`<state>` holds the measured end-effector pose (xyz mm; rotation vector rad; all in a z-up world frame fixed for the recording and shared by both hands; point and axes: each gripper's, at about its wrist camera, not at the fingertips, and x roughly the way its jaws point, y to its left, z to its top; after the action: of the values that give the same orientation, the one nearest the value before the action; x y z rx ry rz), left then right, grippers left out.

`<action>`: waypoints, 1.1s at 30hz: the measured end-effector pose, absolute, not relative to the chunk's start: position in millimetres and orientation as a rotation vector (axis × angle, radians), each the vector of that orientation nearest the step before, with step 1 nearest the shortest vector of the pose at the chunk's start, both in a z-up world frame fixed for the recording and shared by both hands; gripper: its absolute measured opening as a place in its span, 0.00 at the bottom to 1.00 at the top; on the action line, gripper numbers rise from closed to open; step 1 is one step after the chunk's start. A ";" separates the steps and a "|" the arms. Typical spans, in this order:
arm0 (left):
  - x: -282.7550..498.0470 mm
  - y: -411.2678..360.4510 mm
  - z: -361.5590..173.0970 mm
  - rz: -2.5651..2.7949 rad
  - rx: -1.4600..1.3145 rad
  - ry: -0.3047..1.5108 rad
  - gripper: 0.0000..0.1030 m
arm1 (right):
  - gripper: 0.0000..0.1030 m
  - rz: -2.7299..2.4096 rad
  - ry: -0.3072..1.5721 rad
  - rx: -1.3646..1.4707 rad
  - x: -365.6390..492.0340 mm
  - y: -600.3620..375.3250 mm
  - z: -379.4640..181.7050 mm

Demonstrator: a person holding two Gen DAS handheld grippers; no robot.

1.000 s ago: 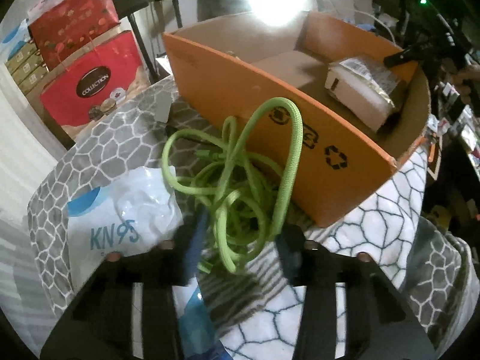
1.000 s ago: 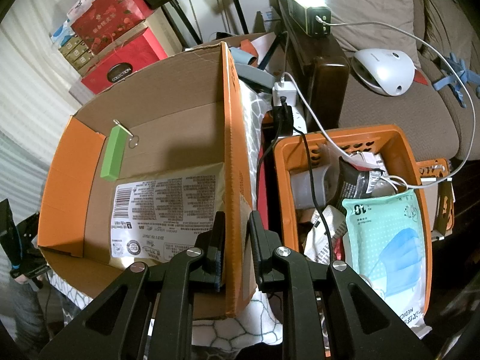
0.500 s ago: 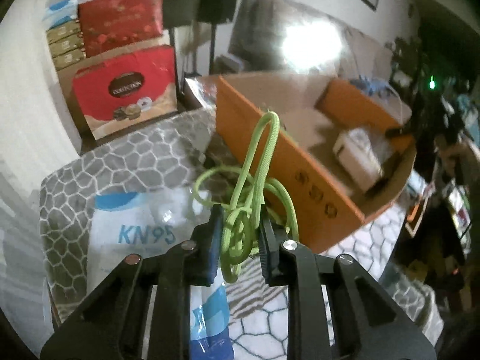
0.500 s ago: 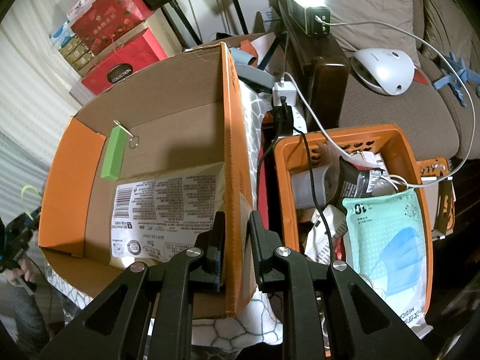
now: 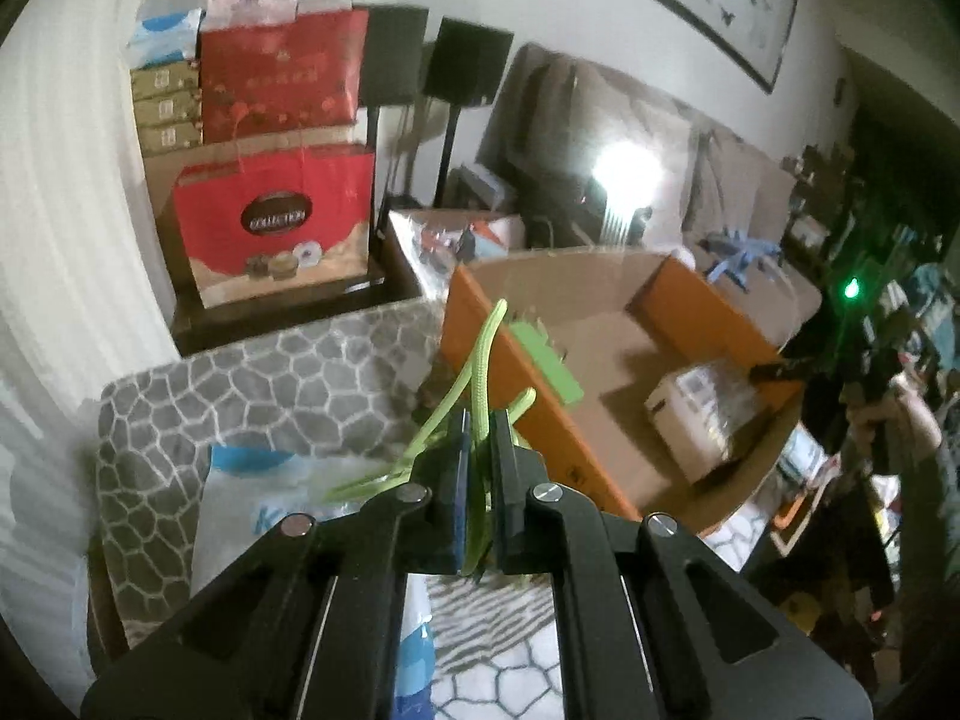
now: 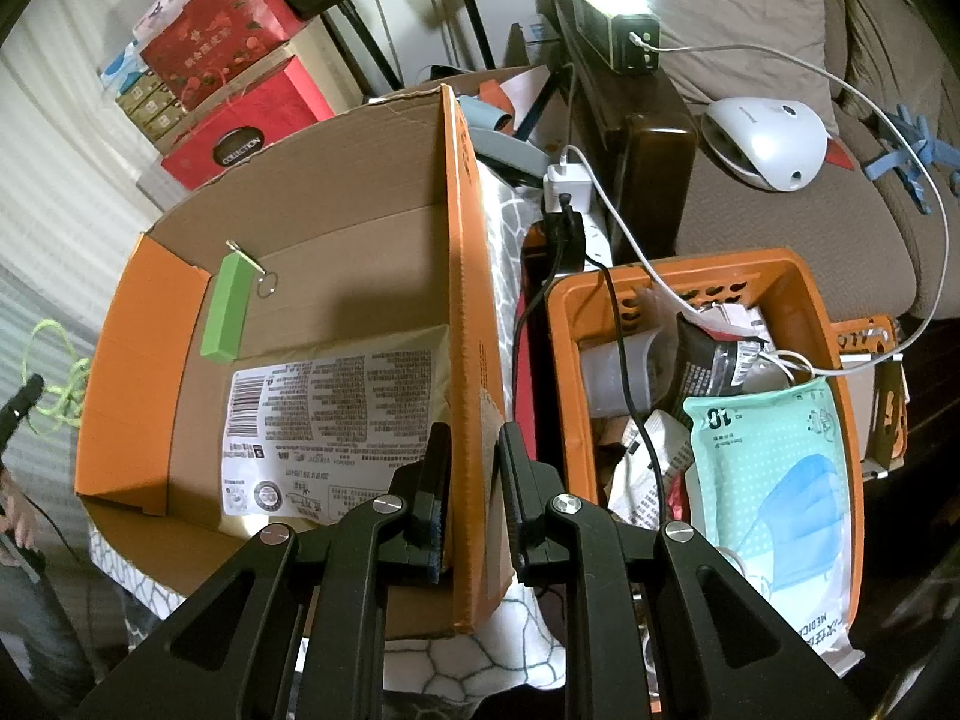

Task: Organize objects
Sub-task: 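Lift the lime-green cable with the left gripper into the orange box and release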

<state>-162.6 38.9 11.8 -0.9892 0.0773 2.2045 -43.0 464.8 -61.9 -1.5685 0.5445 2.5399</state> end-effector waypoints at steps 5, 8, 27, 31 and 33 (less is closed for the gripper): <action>-162.8 41.0 48.9 2.222 -0.907 0.034 0.05 | 0.16 2.539 0.543 -1.569 -43.0 464.9 -61.9; -163.2 44.3 69.7 2.226 -0.871 0.025 0.05 | 0.16 2.538 0.544 -1.568 -42.9 465.4 -62.0; -149.1 132.1 175.5 2.190 -0.680 0.112 0.05 | 0.16 2.539 0.544 -1.568 -42.9 465.1 -61.9; -149.2 159.4 181.7 2.167 -0.668 0.138 0.05 | 0.16 2.540 0.551 -1.566 -43.1 465.5 -61.5; -149.5 178.2 177.4 2.156 -0.677 0.165 0.05 | 0.16 2.543 0.560 -1.564 -42.8 466.0 -61.0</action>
<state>-149.5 178.2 177.4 -0.6767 0.1651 2.1560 -42.8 466.0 -61.0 -1.5641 0.5601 2.5431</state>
